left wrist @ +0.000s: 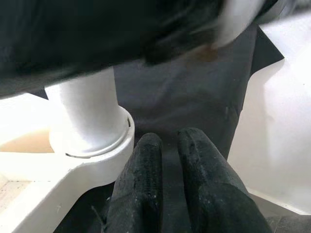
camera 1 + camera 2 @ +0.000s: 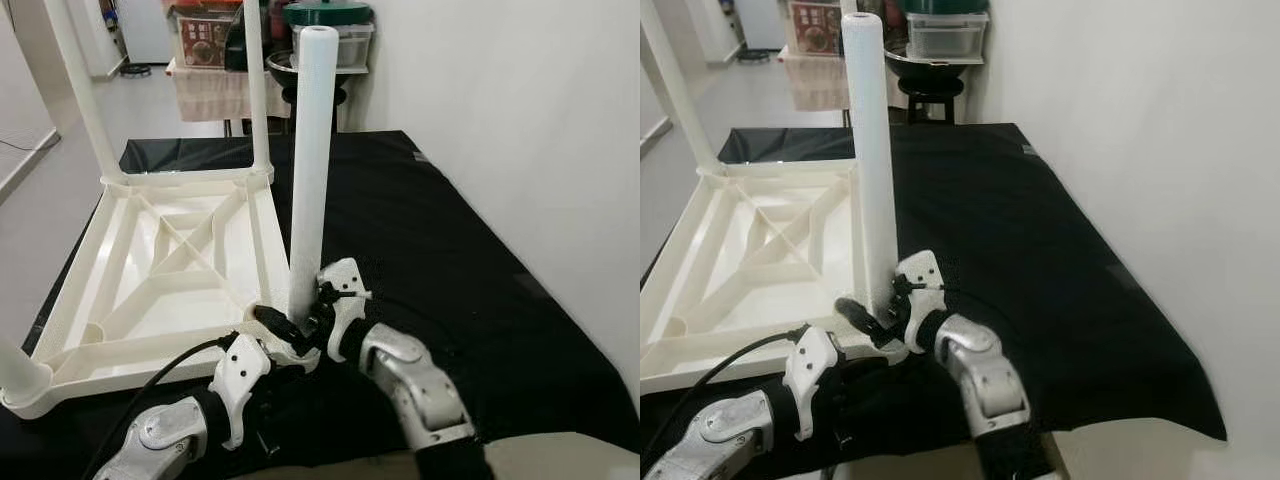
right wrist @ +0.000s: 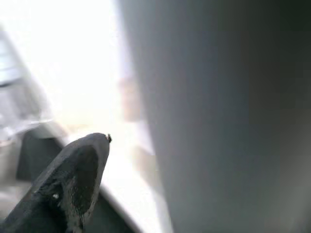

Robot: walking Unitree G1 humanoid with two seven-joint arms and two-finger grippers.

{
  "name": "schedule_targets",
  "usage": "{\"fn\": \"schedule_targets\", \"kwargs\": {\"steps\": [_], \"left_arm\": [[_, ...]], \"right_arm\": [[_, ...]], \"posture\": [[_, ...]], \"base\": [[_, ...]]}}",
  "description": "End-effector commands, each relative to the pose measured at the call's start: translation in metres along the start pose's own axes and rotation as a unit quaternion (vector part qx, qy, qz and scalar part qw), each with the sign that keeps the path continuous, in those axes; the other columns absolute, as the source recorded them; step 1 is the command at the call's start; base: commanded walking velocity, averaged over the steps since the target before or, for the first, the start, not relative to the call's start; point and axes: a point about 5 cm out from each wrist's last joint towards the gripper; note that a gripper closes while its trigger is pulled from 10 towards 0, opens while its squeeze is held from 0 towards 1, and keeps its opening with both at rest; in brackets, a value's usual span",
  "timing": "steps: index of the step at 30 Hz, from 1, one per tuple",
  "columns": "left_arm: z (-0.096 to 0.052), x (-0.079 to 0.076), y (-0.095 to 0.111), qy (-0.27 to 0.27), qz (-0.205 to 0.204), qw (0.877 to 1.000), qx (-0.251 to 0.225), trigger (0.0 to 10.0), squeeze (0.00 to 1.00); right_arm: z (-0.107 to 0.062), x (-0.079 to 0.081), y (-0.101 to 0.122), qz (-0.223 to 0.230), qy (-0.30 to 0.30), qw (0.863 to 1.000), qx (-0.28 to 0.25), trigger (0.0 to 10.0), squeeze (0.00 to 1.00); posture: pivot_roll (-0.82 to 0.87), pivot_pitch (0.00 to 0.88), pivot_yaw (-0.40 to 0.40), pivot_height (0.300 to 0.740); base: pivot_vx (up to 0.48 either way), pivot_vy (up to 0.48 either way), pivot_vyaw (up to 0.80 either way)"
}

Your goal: Building children table

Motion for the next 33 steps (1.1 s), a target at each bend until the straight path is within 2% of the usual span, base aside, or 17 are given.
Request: {"fn": "schedule_targets", "kwargs": {"steps": [1, 2, 3, 6, 8, 10, 11, 12, 13, 20, 26, 28, 29, 30, 31, 32, 33], "left_arm": [[0.0, 0.001, -0.002, 0.0, 0.003, 1.0, 0.006, 10.0, 0.0], [0.0, 0.001, -0.002, 0.0, 0.003, 1.0, 0.006, 10.0, 0.0], [0.0, 0.001, -0.002, 0.0, 0.003, 1.0, 0.006, 10.0, 0.0], [0.001, 0.001, -0.001, -0.001, 0.004, 1.0, 0.005, 10.0, 0.0], [0.002, 0.001, -0.001, -0.003, 0.005, 1.0, 0.005, 10.0, 0.0], [0.002, 0.001, -0.001, -0.002, 0.005, 1.0, 0.005, 10.0, 0.0], [0.002, 0.001, 0.0, -0.002, 0.006, 1.0, 0.005, 10.0, 0.0], [0.002, 0.001, 0.0, -0.002, 0.006, 1.0, 0.005, 10.0, 0.0], [0.001, 0.001, 0.0, -0.001, 0.006, 1.0, 0.005, 10.0, 0.0], [0.001, 0.001, 0.0, 0.001, 0.007, 1.0, 0.006, 10.0, 0.0], [0.001, 0.0, 0.0, -0.001, 0.005, 1.0, 0.006, 10.0, 0.0], [0.0, -0.001, -0.001, 0.0, 0.005, 1.0, 0.006, 10.0, 0.0], [0.0, -0.001, -0.001, 0.0, 0.005, 1.0, 0.006, 10.0, 0.0], [-0.002, -0.001, -0.001, 0.001, 0.002, 1.0, 0.006, 10.0, 0.0], [-0.002, -0.001, -0.001, 0.001, 0.002, 1.0, 0.006, 10.0, 0.0], [-0.003, 0.0, -0.002, 0.004, 0.002, 1.0, 0.007, 10.0, 0.0], [-0.004, 0.0, -0.002, 0.005, 0.002, 1.0, 0.008, 10.0, 0.0]], "right_arm": [[0.0, 0.011, 0.012, -0.021, 0.115, 0.993, -0.026, 10.0, 0.57], [0.0, 0.011, 0.012, -0.021, 0.115, 0.993, -0.026, 10.0, 0.57], [-0.006, 0.006, 0.014, -0.032, 0.169, 0.985, -0.021, 10.0, 0.0], [-0.01, -0.002, 0.016, -0.037, 0.207, 0.978, -0.013, 10.0, 0.0], [-0.009, -0.027, 0.021, -0.027, 0.216, 0.976, -0.001, 10.0, 0.0], [-0.007, -0.035, 0.021, -0.021, 0.21, 0.977, 0.002, 10.0, 0.0], [-0.006, -0.038, 0.021, -0.021, 0.209, 0.978, 0.006, 3.8, 0.0], [-0.006, -0.038, 0.021, -0.021, 0.209, 0.978, 0.006, 3.8, 0.0], [-0.006, -0.039, 0.022, -0.012, 0.219, 0.976, 0.003, 0.0, 0.0], [-0.01, -0.042, 0.019, 0.007, 0.234, 0.972, -0.002, 0.0, 0.0], [-0.013, -0.041, 0.011, 0.002, 0.203, 0.979, 0.005, 0.0, 0.0], [-0.007, -0.037, -0.002, 0.001, 0.124, 0.992, 0.021, 0.0, 0.0], [-0.007, -0.037, -0.002, 0.001, 0.124, 0.992, 0.021, 0.0, 0.0], [0.006, -0.038, -0.019, 0.047, -0.081, 0.995, 0.03, 0.0, 0.0], [0.006, -0.038, -0.019, 0.047, -0.081, 0.995, 0.03, 0.0, 0.0], [0.013, -0.014, -0.038, 0.07, -0.154, 0.984, 0.054, 0.0, 0.0], [0.017, 0.001, -0.042, 0.044, -0.185, 0.979, 0.074, 0.0, 0.0]], "posture": [[0.08, 0.0, -0.059, 0.74], [0.08, 0.0, -0.059, 0.74], [0.08, 0.0, -0.058, 0.74], [0.08, 0.0, -0.055, 0.74], [0.09, 0.0, -0.06, 0.74], [0.09, 0.0, -0.06, 0.74], [0.09, 0.0, -0.06, 0.74], [0.09, 0.0, -0.06, 0.74], [0.09, 0.0, -0.06, 0.74], [0.09, 0.0, -0.056, 0.74], [0.09, 0.0, -0.058, 0.74], [0.09, 0.0, -0.067, 0.74], [0.09, 0.0, -0.067, 0.74], [0.08, 0.0, -0.088, 0.74], [0.08, 0.0, -0.088, 0.74], [0.08, 0.0, -0.056, 0.74], [0.08, 0.0, -0.056, 0.74]], "base": [[0.0, 0.0, 0.0], [0.0, 0.0, 0.0], [0.0, 0.0, 0.0], [0.0, 0.0, 0.0], [0.0, 0.0, 0.0], [0.0, 0.0, 0.0], [0.0, 0.0, 0.0], [0.0, 0.0, 0.0], [0.0, 0.0, 0.0], [0.0, 0.0, 0.0], [0.0, 0.0, 0.0], [0.0, 0.0, 0.0], [0.0, 0.0, 0.0], [0.0, 0.0, 0.0], [0.0, 0.0, 0.0], [0.0, 0.0, 0.0], [0.0, 0.0, 0.0]]}}
Point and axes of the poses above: a point about 5 cm out from each wrist's last joint towards the gripper, its own z axis pointing out of the wrist towards the gripper, its own y axis along the axis of the wrist's last joint, x = y × z, and after that the axes turned 8 degrees about -z, right-handed
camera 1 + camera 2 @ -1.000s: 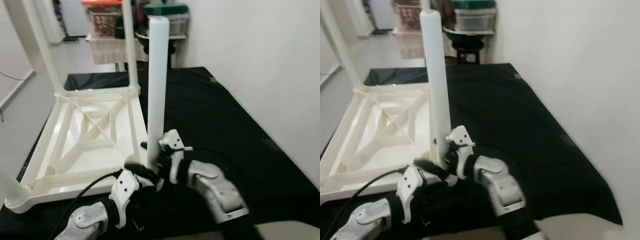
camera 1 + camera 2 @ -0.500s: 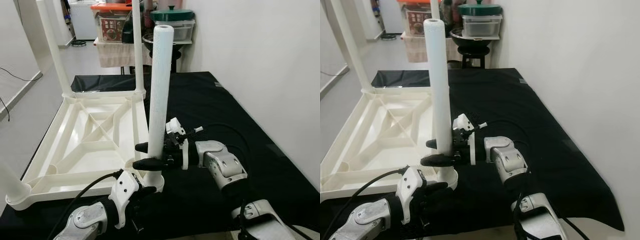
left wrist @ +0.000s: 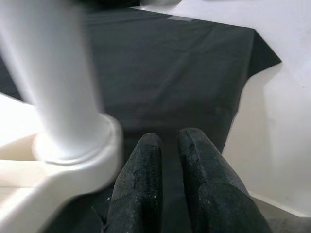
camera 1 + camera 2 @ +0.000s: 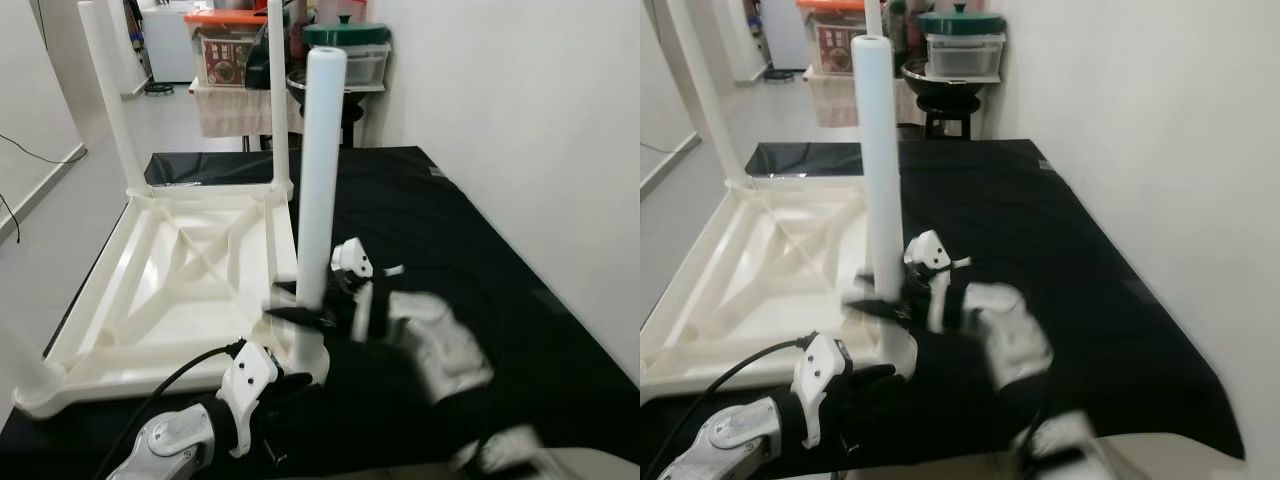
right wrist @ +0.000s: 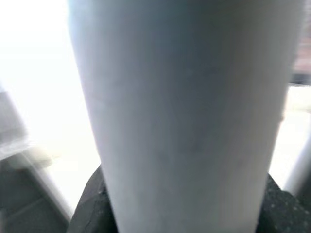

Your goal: Building children table

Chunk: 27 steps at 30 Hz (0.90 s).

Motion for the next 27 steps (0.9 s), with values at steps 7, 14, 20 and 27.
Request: {"fn": "schedule_targets", "kwargs": {"steps": [7, 14, 20, 27], "left_arm": [[0.003, -0.003, 0.001, -0.009, 0.001, 1.0, 0.003, 10.0, 0.0], [0.002, -0.003, 0.002, -0.004, 0.001, 1.0, 0.001, 10.0, 0.0], [0.001, 0.001, 0.002, 0.007, 0.012, 1.0, 0.003, 10.0, 0.0], [-0.003, 0.013, 0.0, 0.057, 0.028, 0.998, 0.007, 10.0, 0.0]], "right_arm": [[-0.005, -0.006, -0.031, 0.018, -0.038, 0.994, 0.097, 0.0, 0.0], [-0.003, -0.001, -0.033, 0.018, -0.09, 0.99, 0.106, 10.0, 0.0], [-0.005, -0.001, -0.022, 0.031, -0.084, 0.993, 0.076, 10.0, 1.0], [-0.02, 0.007, -0.012, 0.034, 0.026, 0.998, 0.042, 10.0, 1.0]], "posture": [[0.06, 0.0, -0.058, 0.74], [0.06, 0.0, -0.05, 0.74], [0.06, 0.0, -0.045, 0.74], [0.06, 0.0, -0.04, 0.74]], "base": [[0.0, 0.0, 0.0], [0.0, 0.0, 0.0], [0.0, 0.0, 0.0], [0.0, 0.0, 0.0]]}}
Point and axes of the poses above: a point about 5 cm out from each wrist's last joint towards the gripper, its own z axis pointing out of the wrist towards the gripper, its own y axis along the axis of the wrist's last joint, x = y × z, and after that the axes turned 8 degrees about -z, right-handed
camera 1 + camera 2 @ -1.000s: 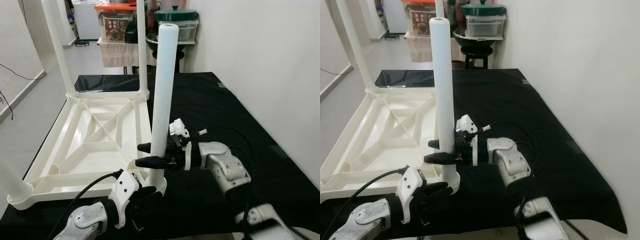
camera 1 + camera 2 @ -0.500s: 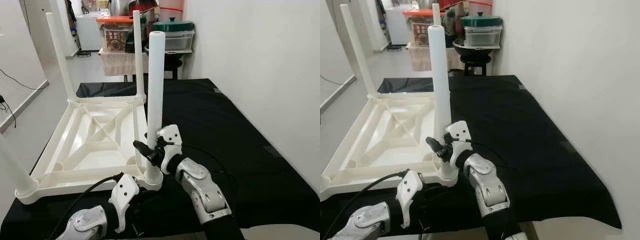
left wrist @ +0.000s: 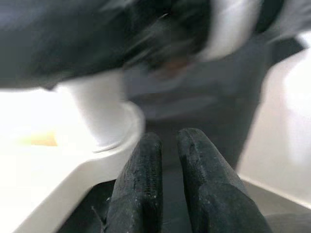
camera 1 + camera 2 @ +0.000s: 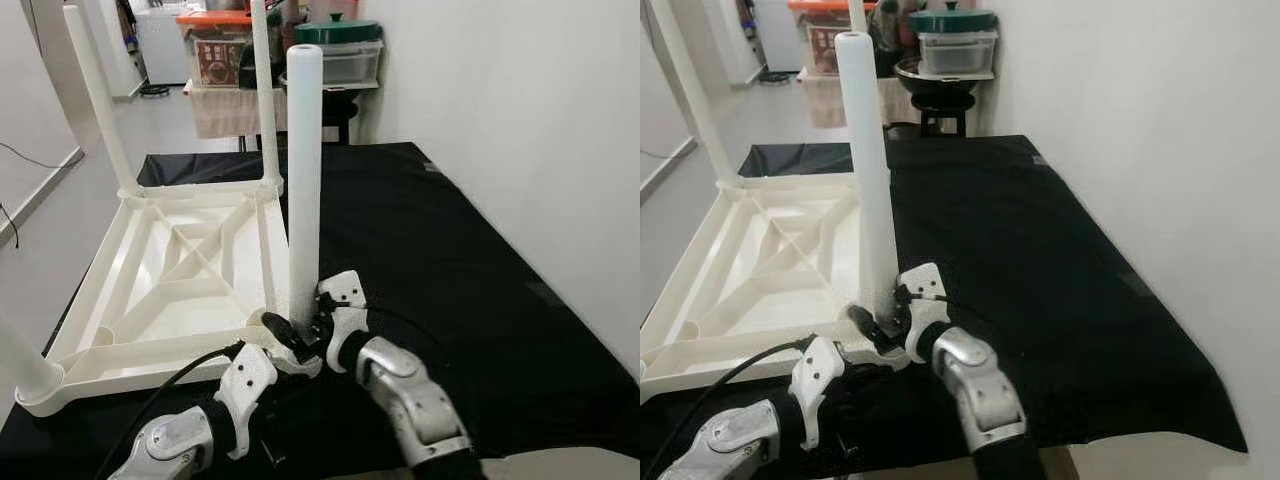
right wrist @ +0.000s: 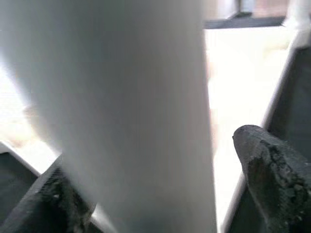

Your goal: Building children table

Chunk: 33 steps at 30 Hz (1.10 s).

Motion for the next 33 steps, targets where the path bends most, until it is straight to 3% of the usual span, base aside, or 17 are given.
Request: {"fn": "schedule_targets", "kwargs": {"steps": [1, 5, 6, 7, 8, 14, 18, 23, 27, 33], "left_arm": [[-0.003, 0.007, -0.002, 0.023, 0.01, 1.0, 0.003, 10.0, 0.0], [-0.005, 0.01, -0.003, 0.044, 0.012, 0.999, 0.002, 10.0, 0.0], [-0.006, 0.012, -0.004, 0.056, 0.01, 0.998, -0.002, 10.0, 0.0], [-0.006, 0.012, -0.004, 0.056, 0.01, 0.998, -0.002, 10.0, 0.0], [-0.01, 0.013, -0.004, 0.073, 0.0, 0.997, -0.011, 10.0, 0.0], [-0.017, 0.015, -0.007, 0.103, -0.012, 0.994, -0.02, 10.0, 0.0], [-0.039, 0.018, -0.019, 0.191, -0.013, 0.981, -0.022, 10.0, 0.0], [-0.046, 0.019, -0.021, 0.211, -0.014, 0.977, -0.025, 10.0, 0.0], [-0.054, 0.017, -0.024, 0.237, -0.015, 0.971, -0.027, 10.0, 0.0], [-0.064, 0.017, -0.025, 0.271, -0.024, 0.962, -0.033, 10.0, 0.0]], "right_arm": [[-0.006, 0.009, -0.002, 0.0, 0.052, 0.999, 0.004, 10.0, 1.0], [-0.018, 0.012, -0.007, -0.01, 0.082, 0.996, 0.01, 10.0, 1.0], [-0.026, 0.014, -0.011, -0.017, 0.105, 0.994, 0.02, 10.0, 0.13], [-0.026, 0.014, -0.011, -0.017, 0.105, 0.994, 0.02, 10.0, 0.13], [-0.035, 0.015, -0.017, -0.019, 0.124, 0.992, 0.031, 10.0, 0.0], [-0.044, 0.015, -0.022, -0.017, 0.135, 0.99, 0.043, 10.0, 0.0], [-0.047, -0.011, -0.025, -0.015, 0.044, 0.997, 0.055, 10.0, 0.0], [-0.05, -0.02, -0.026, -0.024, 0.02, 0.998, 0.061, 10.0, 0.0], [-0.056, -0.04, -0.03, -0.04, -0.036, 0.995, 0.086, 10.0, 0.0], [-0.057, -0.043, -0.031, -0.038, -0.046, 0.994, 0.089, 10.0, 0.0]], "posture": [[0.06, 0.0, -0.04, 0.74], [0.06, 0.0, -0.04, 0.74], [0.06, 0.0, -0.04, 0.74], [0.06, 0.0, -0.04, 0.74], [0.06, 0.0, -0.039, 0.74], [0.06, 0.0, -0.036, 0.74], [0.07, 0.0, -0.04, 0.74], [0.07, 0.0, -0.042, 0.74], [0.07, 0.0, -0.043, 0.74], [0.08, 0.0, -0.041, 0.74]], "base": [[0.0, 0.0, 0.0], [0.0, 0.0, 0.0], [0.0, 0.0, 0.0], [0.0, 0.0, 0.0], [0.0, 0.0, 0.0], [0.0, 0.0, 0.0], [0.0, 0.0, 0.0], [0.0, 0.0, 0.0], [0.0, 0.0, 0.0], [0.0, 0.0, 0.0]]}}
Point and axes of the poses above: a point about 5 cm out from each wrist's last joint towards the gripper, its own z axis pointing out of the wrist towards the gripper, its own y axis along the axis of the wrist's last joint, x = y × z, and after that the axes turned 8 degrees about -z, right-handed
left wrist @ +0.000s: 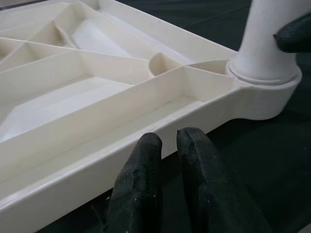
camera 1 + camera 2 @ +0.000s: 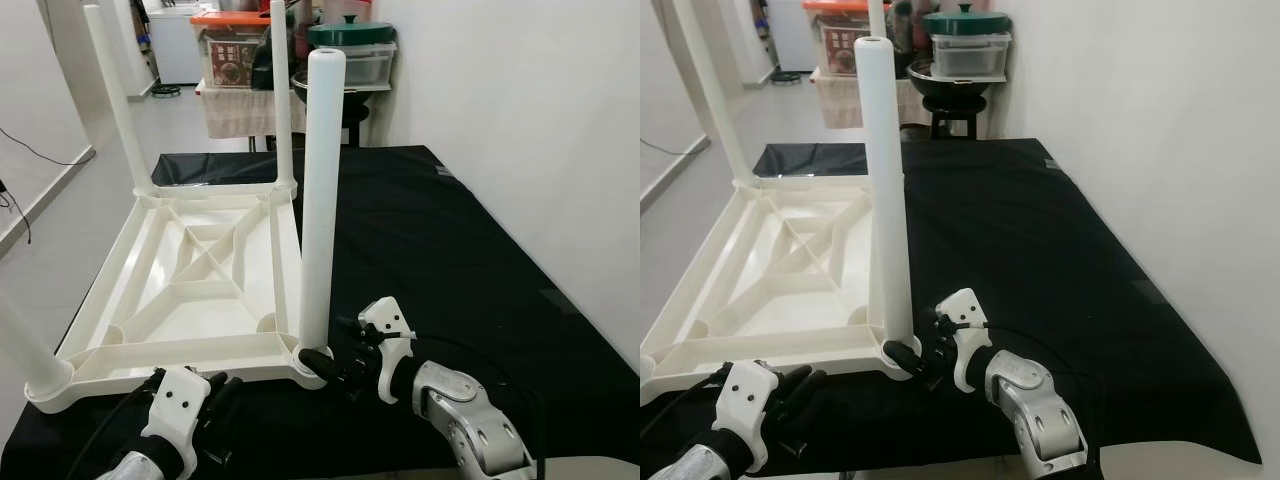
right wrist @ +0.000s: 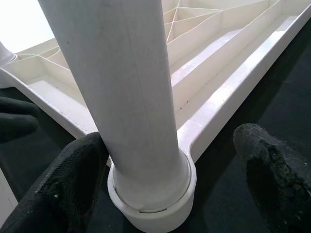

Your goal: Building children table

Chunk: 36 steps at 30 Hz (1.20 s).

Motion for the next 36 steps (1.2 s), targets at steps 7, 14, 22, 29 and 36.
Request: {"fn": "schedule_targets", "kwargs": {"steps": [7, 14, 22, 29, 36], "left_arm": [[-0.014, 0.011, -0.002, 0.054, -0.005, 0.999, -0.006, 10.0, 0.0], [-0.011, 0.014, -0.003, 0.066, -0.007, 0.998, -0.007, 10.0, 0.0], [-0.009, 0.013, -0.003, 0.052, -0.007, 0.999, 0.001, 10.0, 0.0], [-0.006, 0.011, -0.001, 0.04, -0.004, 0.999, 0.002, 10.0, 0.0], [-0.007, 0.005, -0.004, 0.013, -0.006, 1.0, 0.012, 10.0, 0.0]], "right_arm": [[-0.008, -0.017, -0.005, 0.004, -0.05, 0.999, 0.015, 10.0, 0.0], [-0.006, -0.01, -0.004, 0.002, -0.022, 1.0, 0.013, 10.0, 0.0], [-0.016, -0.018, -0.01, -0.003, -0.021, 0.999, 0.026, 10.0, 0.0], [-0.026, -0.024, -0.009, -0.01, -0.008, 1.0, 0.028, 10.0, 0.0], [-0.045, -0.03, -0.01, -0.034, 0.037, 0.997, 0.055, 10.0, 0.0]], "posture": [[0.07, 0.0, -0.044, 0.74], [0.07, 0.0, -0.041, 0.74], [0.07, 0.0, -0.033, 0.74], [0.07, 0.0, -0.026, 0.74], [0.07, 0.0, -0.025, 0.74]], "base": [[0.0, 0.0, 0.0], [0.0, 0.0, 0.0], [0.0, 0.227, 0.0], [0.0, 0.48, 0.0], [0.0, 0.478, 0.0]]}}
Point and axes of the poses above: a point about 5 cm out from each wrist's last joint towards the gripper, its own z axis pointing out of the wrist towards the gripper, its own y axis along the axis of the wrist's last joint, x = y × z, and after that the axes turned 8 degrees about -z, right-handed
